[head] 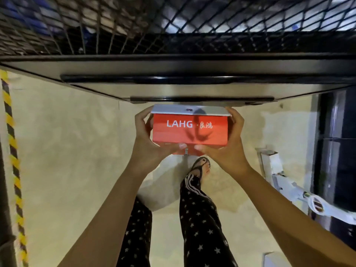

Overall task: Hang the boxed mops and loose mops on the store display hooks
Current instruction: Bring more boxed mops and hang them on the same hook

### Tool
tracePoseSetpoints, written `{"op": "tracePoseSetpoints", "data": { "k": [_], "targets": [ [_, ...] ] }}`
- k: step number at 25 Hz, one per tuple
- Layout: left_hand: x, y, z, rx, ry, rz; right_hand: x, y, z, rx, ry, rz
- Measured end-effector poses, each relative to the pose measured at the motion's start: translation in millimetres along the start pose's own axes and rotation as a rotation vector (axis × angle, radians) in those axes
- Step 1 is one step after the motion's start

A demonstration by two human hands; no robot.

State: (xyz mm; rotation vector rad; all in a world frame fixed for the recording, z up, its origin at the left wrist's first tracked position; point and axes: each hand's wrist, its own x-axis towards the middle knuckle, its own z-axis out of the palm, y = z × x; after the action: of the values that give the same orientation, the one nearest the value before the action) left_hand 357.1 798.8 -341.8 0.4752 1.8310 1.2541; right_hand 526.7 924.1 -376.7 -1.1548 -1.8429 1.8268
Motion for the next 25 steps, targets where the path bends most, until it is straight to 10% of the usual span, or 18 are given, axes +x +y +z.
{"op": "tracePoseSetpoints", "data": {
  "k": [11,25],
  "targets": [
    [-42,33,-29,-0.016,0.159,0.053,-17,-56,11,-0.034,-0.116,-0.053],
    [-297,106,-200,-0.193,0.409,0.194,-200,-264,166,-0.175,-0.279,-0.334]
  ]
}}
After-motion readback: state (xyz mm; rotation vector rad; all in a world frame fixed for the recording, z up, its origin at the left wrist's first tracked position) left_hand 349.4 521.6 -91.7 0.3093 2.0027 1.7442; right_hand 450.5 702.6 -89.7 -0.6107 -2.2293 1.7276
